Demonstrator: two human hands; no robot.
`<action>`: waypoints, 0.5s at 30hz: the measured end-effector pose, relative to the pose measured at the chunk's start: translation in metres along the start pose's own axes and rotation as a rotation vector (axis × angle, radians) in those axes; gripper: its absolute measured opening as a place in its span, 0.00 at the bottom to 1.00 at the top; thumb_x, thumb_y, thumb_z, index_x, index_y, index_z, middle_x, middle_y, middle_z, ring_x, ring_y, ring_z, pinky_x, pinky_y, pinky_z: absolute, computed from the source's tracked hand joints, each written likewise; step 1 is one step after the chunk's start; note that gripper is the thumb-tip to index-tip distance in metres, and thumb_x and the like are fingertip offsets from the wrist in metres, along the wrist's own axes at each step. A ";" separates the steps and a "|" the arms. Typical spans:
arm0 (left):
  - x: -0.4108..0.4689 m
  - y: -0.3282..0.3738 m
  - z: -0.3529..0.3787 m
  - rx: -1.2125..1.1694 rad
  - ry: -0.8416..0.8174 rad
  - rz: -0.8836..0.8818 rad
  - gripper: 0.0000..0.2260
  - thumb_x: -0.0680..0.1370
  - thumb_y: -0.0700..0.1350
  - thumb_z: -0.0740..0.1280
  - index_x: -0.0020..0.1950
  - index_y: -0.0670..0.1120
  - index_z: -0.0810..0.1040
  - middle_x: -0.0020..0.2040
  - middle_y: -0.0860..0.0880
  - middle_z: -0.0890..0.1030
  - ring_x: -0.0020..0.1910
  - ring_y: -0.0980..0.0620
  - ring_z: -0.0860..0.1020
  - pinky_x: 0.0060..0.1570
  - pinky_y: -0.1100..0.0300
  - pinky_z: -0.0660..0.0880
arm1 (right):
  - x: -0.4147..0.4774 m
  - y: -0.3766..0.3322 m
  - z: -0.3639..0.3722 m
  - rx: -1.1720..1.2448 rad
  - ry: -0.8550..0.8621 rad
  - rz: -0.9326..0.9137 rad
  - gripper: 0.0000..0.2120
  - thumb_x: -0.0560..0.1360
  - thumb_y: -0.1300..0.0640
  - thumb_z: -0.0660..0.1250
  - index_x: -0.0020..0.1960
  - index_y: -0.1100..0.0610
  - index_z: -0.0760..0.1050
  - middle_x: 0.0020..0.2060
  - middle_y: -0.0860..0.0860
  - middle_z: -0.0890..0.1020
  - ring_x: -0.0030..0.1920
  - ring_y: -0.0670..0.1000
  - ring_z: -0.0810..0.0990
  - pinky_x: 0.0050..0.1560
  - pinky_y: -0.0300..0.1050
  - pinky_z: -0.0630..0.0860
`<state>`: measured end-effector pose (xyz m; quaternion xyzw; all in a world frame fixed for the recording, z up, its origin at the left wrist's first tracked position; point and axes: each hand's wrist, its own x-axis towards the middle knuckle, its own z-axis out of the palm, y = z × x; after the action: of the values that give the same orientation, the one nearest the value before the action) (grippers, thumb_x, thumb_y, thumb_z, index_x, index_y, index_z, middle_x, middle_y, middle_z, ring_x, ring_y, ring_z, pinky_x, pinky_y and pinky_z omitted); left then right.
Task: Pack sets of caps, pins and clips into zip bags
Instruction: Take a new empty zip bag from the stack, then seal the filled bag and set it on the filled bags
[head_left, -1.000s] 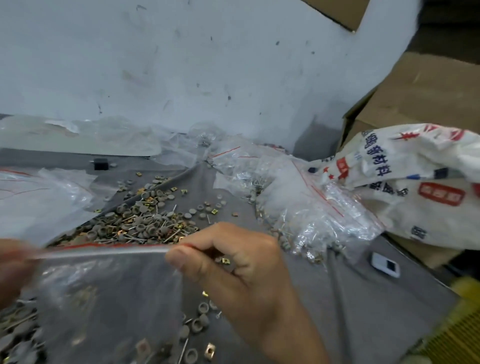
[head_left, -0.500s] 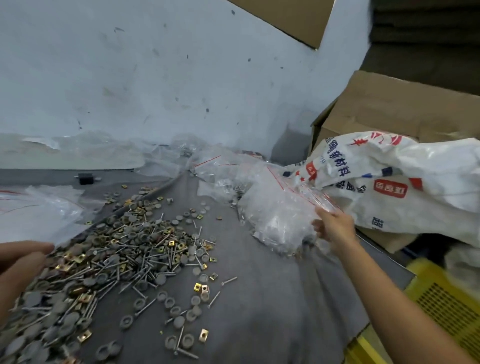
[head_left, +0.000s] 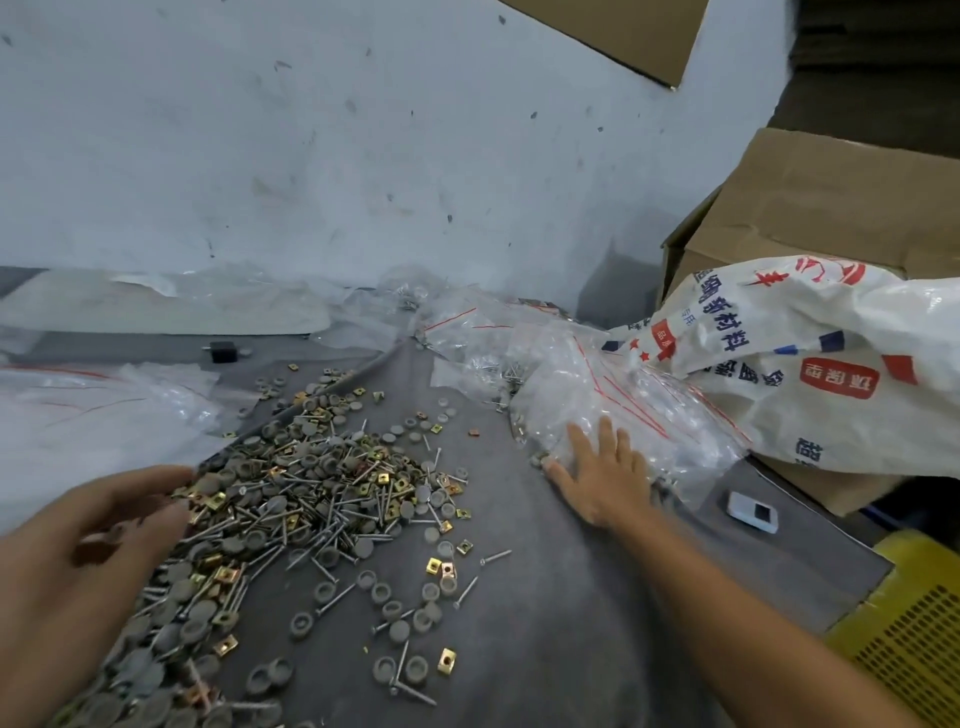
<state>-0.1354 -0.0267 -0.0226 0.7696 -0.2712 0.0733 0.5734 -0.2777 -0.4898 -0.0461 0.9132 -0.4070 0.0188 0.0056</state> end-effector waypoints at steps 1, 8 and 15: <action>0.000 0.001 0.001 0.046 -0.001 -0.049 0.18 0.72 0.70 0.68 0.60 0.68 0.79 0.53 0.66 0.81 0.52 0.56 0.81 0.48 0.51 0.81 | 0.003 0.001 -0.001 -0.014 -0.010 0.007 0.39 0.78 0.25 0.44 0.82 0.43 0.41 0.81 0.57 0.36 0.81 0.64 0.39 0.79 0.66 0.44; -0.001 -0.003 -0.003 0.363 0.024 -0.078 0.12 0.80 0.48 0.69 0.63 0.54 0.80 0.58 0.59 0.80 0.59 0.57 0.76 0.58 0.55 0.73 | -0.010 -0.015 -0.015 -0.013 0.252 0.039 0.39 0.72 0.23 0.57 0.76 0.44 0.66 0.80 0.61 0.56 0.78 0.66 0.53 0.77 0.63 0.52; 0.062 -0.048 -0.017 0.865 -0.055 -0.335 0.24 0.84 0.54 0.59 0.79 0.51 0.62 0.81 0.44 0.60 0.79 0.44 0.59 0.74 0.44 0.58 | -0.105 -0.134 -0.005 0.505 0.161 -0.362 0.03 0.78 0.45 0.69 0.47 0.41 0.76 0.53 0.44 0.73 0.55 0.48 0.73 0.52 0.45 0.69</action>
<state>-0.0558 -0.0226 -0.0314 0.9729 -0.1026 0.0655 0.1964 -0.2484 -0.3222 -0.0444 0.9389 -0.2185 0.1903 -0.1858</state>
